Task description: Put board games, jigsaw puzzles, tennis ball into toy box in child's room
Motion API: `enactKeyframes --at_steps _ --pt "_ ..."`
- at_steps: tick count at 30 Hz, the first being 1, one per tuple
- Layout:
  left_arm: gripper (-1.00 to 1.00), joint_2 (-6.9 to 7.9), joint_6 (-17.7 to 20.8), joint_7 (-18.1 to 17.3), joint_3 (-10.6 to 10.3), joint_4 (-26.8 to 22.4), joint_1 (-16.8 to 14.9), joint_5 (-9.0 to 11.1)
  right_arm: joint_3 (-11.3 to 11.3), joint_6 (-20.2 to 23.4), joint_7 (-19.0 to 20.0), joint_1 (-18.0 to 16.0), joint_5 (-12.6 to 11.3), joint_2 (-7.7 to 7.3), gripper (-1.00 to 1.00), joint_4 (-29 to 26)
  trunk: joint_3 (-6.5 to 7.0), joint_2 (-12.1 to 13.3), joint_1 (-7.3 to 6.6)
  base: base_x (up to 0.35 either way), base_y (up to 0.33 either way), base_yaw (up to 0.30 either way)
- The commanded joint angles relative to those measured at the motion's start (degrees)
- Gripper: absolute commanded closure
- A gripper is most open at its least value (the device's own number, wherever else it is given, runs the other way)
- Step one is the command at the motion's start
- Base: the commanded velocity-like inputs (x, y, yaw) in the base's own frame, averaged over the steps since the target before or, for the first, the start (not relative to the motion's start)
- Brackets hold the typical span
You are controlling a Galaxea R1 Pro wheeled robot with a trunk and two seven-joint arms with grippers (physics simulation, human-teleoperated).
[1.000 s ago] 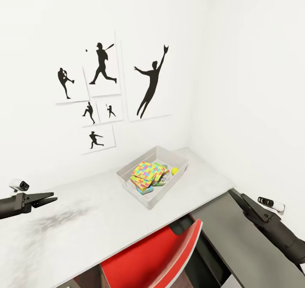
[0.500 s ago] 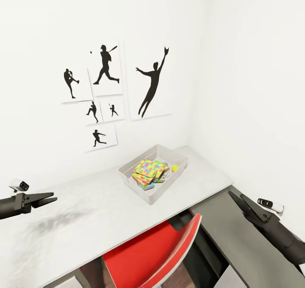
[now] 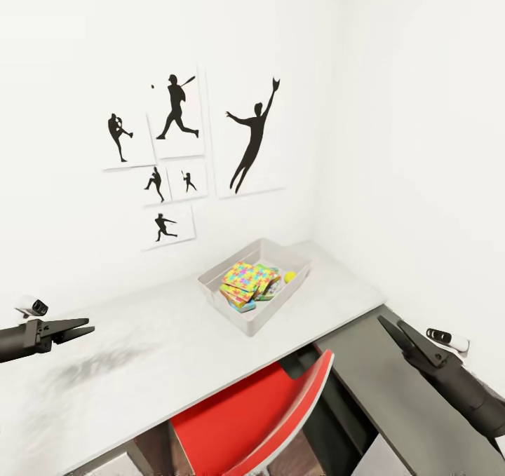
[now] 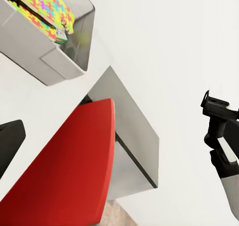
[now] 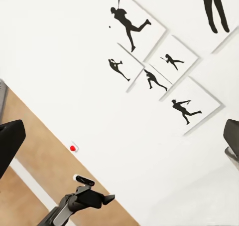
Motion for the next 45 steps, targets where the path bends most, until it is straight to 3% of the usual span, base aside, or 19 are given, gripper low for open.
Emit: enactKeyframes --at_steps 1,27,45 --pt "-1.00 0.02 0.60 -0.23 -0.01 0.00 -0.04 -0.04 0.00 0.40 -0.03 -0.05 -0.33 0.02 -1.00 -0.01 -0.13 -0.14 0.02 -0.147 0.082 0.000" --pt "-1.00 0.10 0.59 -0.23 0.08 0.09 -0.04 -0.04 0.00 0.40 -0.04 -0.05 -0.42 0.06 -1.00 -0.01 0.94 -0.14 0.02 -0.243 0.149 -0.226" --pt "-1.00 0.04 0.59 -0.23 0.08 0.09 -0.04 -0.04 0.01 0.39 0.05 -0.05 -0.33 0.06 -1.00 0.76 1.97 -0.14 0.02 -0.123 0.015 -0.251"
